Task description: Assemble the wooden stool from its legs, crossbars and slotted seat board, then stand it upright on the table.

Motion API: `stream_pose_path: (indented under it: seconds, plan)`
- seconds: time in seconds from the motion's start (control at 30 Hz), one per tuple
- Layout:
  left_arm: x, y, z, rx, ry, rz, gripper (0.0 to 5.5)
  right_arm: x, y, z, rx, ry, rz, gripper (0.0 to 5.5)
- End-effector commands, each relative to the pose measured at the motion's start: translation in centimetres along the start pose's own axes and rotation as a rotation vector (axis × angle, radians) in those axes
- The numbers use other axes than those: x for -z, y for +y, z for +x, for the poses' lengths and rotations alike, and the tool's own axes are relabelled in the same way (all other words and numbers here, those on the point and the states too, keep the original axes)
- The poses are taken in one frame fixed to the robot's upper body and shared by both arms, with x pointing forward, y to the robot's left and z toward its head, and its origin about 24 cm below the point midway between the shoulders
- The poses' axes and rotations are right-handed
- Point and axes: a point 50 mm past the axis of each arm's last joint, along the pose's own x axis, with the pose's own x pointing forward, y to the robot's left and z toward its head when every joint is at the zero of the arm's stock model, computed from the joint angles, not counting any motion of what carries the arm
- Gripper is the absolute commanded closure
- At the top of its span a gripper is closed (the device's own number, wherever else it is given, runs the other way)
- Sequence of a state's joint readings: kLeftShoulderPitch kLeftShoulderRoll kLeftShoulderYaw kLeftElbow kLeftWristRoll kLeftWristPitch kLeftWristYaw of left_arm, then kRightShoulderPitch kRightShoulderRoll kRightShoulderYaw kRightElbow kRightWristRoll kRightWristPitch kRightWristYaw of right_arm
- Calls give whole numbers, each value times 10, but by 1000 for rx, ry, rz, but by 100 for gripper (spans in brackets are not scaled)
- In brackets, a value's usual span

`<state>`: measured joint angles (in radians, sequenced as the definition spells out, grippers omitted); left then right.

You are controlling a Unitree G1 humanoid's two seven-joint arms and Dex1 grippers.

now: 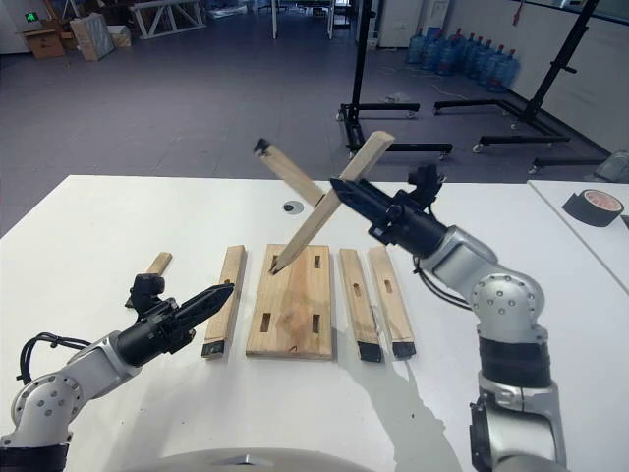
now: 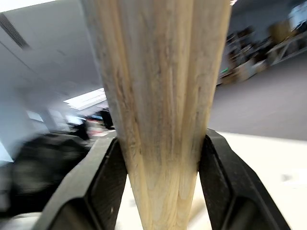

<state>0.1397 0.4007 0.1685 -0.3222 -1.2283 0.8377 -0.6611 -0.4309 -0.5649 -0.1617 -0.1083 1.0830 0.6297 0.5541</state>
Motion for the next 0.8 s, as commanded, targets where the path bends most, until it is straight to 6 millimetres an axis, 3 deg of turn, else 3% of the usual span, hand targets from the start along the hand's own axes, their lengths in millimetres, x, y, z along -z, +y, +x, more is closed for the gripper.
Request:
stream_pose_path:
  seconds: [0.03, 0.13, 0.27, 0.8]
  plan:
    - [-6, 6, 8, -57, 1, 56, 136, 0, -14, 22, 47, 18, -338, 348]
    - [-6, 13, 13, -107, 14, 94, 136, 26, -7, 35, -38, 76, -520, 348]
    - [-5, 18, 16, -141, 40, 141, 136, 52, -7, 30, -125, 166, -618, 348]
    - [3, 23, 19, -160, 86, 218, 136, 56, -14, 8, -262, 294, -574, 348]
